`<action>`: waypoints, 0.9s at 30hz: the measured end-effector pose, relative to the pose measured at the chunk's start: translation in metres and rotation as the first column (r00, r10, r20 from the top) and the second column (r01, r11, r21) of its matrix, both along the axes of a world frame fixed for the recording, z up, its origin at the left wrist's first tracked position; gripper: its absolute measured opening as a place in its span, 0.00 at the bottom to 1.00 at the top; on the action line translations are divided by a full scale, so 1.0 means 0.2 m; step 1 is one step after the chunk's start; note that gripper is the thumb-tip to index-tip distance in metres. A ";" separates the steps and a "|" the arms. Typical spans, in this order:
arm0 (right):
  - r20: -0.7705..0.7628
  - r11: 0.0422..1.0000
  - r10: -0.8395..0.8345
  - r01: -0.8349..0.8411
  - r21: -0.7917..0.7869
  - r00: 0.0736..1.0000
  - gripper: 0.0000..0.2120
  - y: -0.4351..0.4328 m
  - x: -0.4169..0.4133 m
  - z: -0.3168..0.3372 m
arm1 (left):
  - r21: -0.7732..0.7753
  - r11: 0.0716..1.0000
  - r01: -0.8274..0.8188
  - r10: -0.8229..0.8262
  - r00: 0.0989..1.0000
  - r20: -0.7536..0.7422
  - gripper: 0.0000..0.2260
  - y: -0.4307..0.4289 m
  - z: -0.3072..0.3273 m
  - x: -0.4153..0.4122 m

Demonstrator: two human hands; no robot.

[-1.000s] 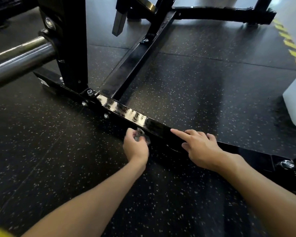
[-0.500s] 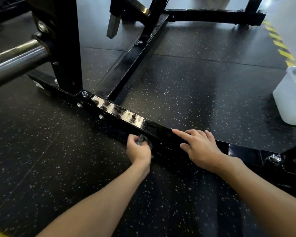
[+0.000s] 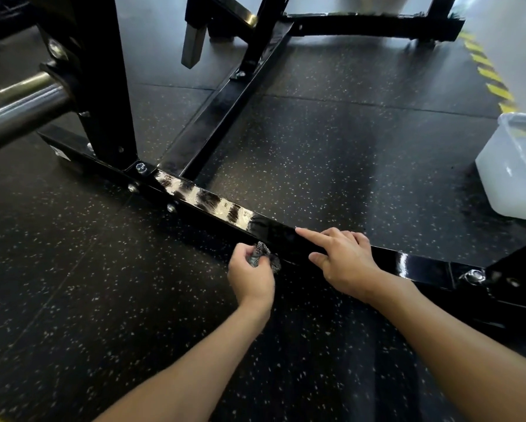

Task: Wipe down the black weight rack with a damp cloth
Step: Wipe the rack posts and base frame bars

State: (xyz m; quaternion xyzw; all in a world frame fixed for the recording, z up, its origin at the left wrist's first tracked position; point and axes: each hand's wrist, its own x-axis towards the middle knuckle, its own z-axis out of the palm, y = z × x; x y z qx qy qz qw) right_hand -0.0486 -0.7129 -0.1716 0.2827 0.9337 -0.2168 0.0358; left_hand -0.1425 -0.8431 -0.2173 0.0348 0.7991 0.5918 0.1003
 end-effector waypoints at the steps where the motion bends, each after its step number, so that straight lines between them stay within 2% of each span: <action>1: -0.004 1.000 -0.001 0.001 0.006 1.000 0.23 0.00 0.00 0.00 | 0.001 1.000 0.012 -0.012 1.000 -0.002 0.09 0.01 0.00 0.02; 4: -0.015 1.000 0.000 0.001 0.014 1.000 0.23 0.00 0.00 -0.01 | 0.026 0.990 0.140 -0.141 0.990 0.022 0.08 0.03 0.01 0.14; 5: -0.022 1.000 0.000 0.000 0.020 1.000 0.23 0.00 0.01 -0.01 | 0.033 0.991 0.130 -0.132 0.990 0.044 0.08 0.03 0.00 0.14; 9: -0.047 1.000 0.005 -0.004 0.007 0.999 0.23 0.01 0.02 -0.03 | 0.041 0.996 -0.079 0.074 0.989 0.125 0.09 0.04 -0.04 0.03; 13: -0.050 0.999 0.006 -0.004 0.038 0.999 0.23 0.00 0.02 -0.04 | 0.066 0.998 -0.018 0.010 0.993 0.117 0.06 0.05 -0.01 0.08; 20: -0.046 0.999 0.000 0.002 0.039 0.999 0.23 0.00 0.02 -0.04 | 0.131 0.991 -0.037 0.005 0.972 0.234 0.05 0.05 0.00 0.07; 23: -0.038 0.999 0.006 -0.005 0.031 0.999 0.23 0.00 0.02 -0.04 | 0.105 0.985 -0.140 0.106 0.955 0.278 0.07 0.05 -0.01 0.02; 27: -0.029 0.999 0.002 -0.001 0.043 1.000 0.23 0.00 0.01 -0.03 | 0.165 0.983 -0.076 0.034 0.969 0.244 0.05 0.07 0.01 0.08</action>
